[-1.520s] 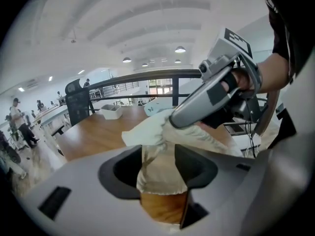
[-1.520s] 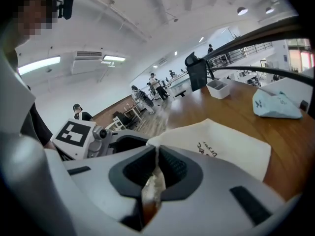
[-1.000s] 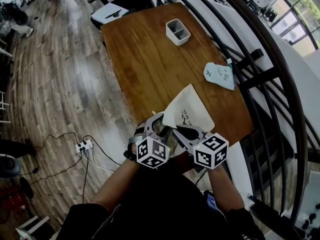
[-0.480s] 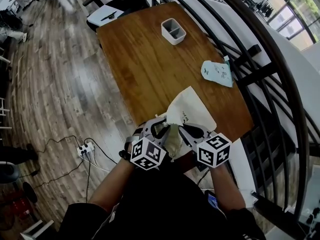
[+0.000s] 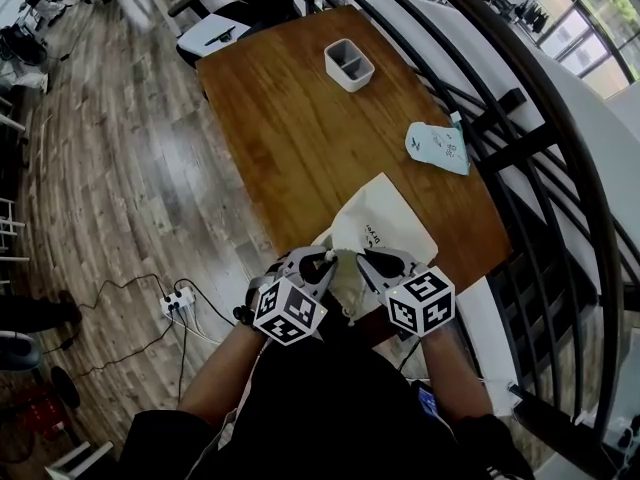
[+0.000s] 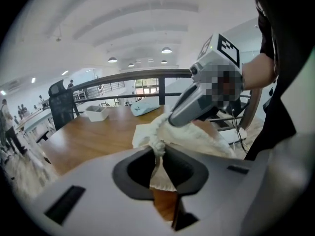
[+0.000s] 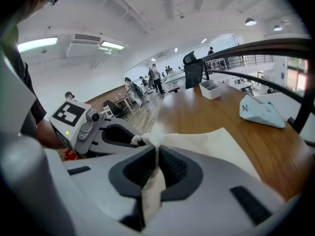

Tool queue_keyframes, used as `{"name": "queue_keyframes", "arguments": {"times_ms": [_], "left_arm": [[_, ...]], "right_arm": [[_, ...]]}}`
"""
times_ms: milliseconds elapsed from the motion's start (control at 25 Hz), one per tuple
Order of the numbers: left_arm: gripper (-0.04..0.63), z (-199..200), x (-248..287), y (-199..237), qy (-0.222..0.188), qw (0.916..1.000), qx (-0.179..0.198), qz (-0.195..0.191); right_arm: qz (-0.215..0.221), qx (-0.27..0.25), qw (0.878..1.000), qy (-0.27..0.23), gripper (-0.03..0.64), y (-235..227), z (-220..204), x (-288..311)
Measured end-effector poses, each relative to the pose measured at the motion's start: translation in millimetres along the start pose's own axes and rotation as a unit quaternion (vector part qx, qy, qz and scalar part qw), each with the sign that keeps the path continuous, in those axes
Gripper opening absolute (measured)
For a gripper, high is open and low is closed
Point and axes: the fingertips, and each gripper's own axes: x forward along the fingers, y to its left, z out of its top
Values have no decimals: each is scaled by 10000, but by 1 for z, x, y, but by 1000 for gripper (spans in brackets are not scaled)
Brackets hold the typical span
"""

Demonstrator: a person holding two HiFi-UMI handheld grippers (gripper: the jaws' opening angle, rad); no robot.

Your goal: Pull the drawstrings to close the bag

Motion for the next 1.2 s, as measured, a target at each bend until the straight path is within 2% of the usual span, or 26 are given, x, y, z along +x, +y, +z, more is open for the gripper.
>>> {"name": "queue_keyframes", "arguments": {"times_ms": [160, 240, 400, 520, 600, 720, 840, 1000, 1200], "left_arm": [[46, -3, -4, 1, -45, 9980, -591, -237], [43, -5, -6, 1, -20, 9969, -727, -295], [38, -7, -12, 3, -17, 9963, -830, -221], [32, -5, -17, 10, -153, 9918, -1260, -112], [32, -4, -20, 15, -239, 9874, -1565, -33], [32, -3, -23, 24, -378, 9802, -1943, 52], [32, 1, -23, 27, -510, 9746, -2178, -21], [32, 8, -14, 21, -528, 9771, -2055, -164], [32, 11, -7, 16, -502, 9768, -2065, -277]], "right_arm": [[-164, -399, 9990, 121, 20, -3, -7, 3], [-265, -610, 9977, 146, 21, -4, -8, 6], [-529, -1311, 9898, 183, 26, -8, -5, 13], [-676, -1870, 9798, 219, 34, -9, -3, 18], [-648, -2015, 9772, 197, 46, -7, -1, 19], [-379, -1731, 9842, 8, 91, 1, 2, 17], [-346, -1471, 9883, -188, 126, -1, 0, 3], [-506, -1109, 9924, -166, 142, -12, -23, -20], [-539, -233, 9982, -83, 163, -19, -68, -39]]}}
